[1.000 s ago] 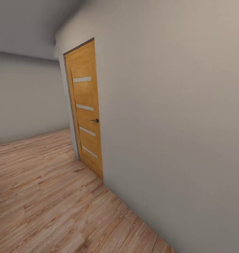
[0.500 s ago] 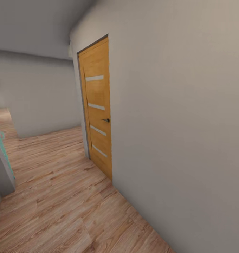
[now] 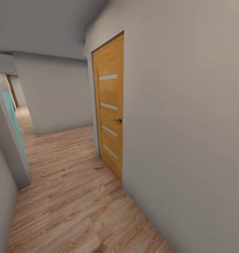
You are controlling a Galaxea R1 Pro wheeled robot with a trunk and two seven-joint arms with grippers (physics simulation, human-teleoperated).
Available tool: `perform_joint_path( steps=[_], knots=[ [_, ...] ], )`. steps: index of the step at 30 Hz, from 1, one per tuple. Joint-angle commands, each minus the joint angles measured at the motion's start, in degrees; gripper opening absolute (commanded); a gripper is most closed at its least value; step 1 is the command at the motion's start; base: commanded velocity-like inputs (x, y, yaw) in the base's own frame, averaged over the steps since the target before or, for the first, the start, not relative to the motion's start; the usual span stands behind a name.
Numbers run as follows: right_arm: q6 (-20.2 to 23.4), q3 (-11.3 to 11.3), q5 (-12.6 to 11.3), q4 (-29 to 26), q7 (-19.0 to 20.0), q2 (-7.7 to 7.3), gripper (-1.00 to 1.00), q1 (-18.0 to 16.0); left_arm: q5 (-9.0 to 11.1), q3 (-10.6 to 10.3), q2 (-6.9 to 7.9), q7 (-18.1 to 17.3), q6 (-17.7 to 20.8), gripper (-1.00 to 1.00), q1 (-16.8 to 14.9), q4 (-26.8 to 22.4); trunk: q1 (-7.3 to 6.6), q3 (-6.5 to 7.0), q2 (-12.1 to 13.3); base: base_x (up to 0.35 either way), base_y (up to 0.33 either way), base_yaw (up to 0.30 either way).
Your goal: Move the two storage containers from the living room to the garage. In the garage, place one container on the floor and stack the other container on top of it (either order is fine).
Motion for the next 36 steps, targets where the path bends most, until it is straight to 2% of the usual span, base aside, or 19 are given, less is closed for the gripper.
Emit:
perform_joint_path(
  steps=[1, 36],
  knots=[
    [-0.3, 0.5, -0.4, 0.2, 0.0, -0.01, 1.0, -0.1, 0.4, -0.5, -0.01, 0.1, -0.1, 1.0, 0.0, 0.0, 0.03, -0.08, -0.1, 0.134, 0.0, 0.233],
    [-0.3, 0.5, -0.4, 0.2, 0.0, -0.36, 1.0, -0.1, 0.4, -0.5, -0.01, 0.1, -0.1, 1.0, 0.0, 0.0, 0.03, -0.09, -0.1, 0.131, 0.0, 0.233]
  ],
)
